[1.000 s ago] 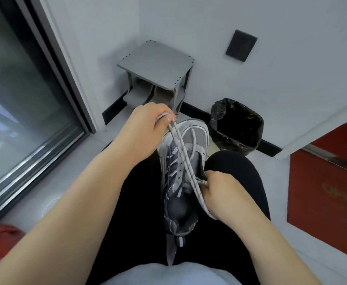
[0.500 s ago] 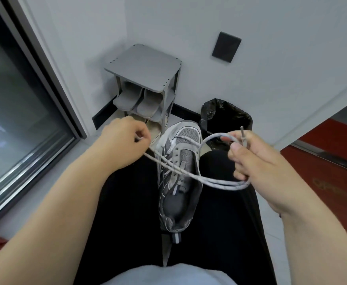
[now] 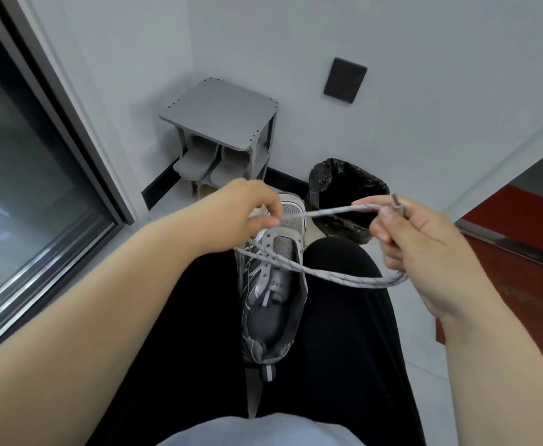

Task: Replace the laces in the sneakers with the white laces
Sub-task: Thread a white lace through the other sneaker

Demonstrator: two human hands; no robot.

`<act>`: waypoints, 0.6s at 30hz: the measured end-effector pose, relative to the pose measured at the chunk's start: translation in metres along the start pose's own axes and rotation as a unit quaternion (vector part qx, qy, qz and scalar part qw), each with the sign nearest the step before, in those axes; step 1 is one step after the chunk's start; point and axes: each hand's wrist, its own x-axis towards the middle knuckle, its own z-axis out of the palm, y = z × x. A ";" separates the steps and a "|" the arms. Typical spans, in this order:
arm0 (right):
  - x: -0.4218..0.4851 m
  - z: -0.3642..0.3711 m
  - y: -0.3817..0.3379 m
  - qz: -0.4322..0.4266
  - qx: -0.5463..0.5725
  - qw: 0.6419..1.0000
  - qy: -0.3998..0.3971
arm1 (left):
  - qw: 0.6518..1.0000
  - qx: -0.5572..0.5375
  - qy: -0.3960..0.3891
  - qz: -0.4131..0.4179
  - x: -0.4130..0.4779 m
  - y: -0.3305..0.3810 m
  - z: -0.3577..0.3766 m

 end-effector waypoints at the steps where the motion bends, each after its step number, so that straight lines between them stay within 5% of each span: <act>1: 0.002 -0.004 0.000 -0.003 0.006 0.999 0.032 | 0.999 -0.037 0.029 -0.015 0.000 0.002 -0.003; 4: 0.013 -0.012 0.001 -0.031 -0.029 0.995 0.095 | 0.981 -0.165 0.100 -0.032 0.003 0.007 -0.008; 6: 0.021 -0.012 0.006 -0.069 -0.158 0.981 0.084 | 0.963 -0.236 0.117 -0.049 0.006 0.010 -0.008; 9: 0.022 -0.002 0.013 -0.156 -0.326 0.927 0.097 | 0.928 -0.343 0.114 -0.090 0.009 0.007 0.000; 12: 0.016 0.021 0.012 -0.282 -0.336 0.895 0.082 | 0.885 -0.435 0.123 -0.111 0.008 0.001 0.005; 16: 0.011 0.063 0.025 -0.153 -0.389 0.903 -0.100 | 0.882 -0.445 0.138 -0.071 0.008 -0.002 0.009; 18: 0.010 0.073 0.035 -0.097 -0.421 0.897 -0.088 | 0.892 -0.424 0.142 -0.060 0.008 -0.003 0.010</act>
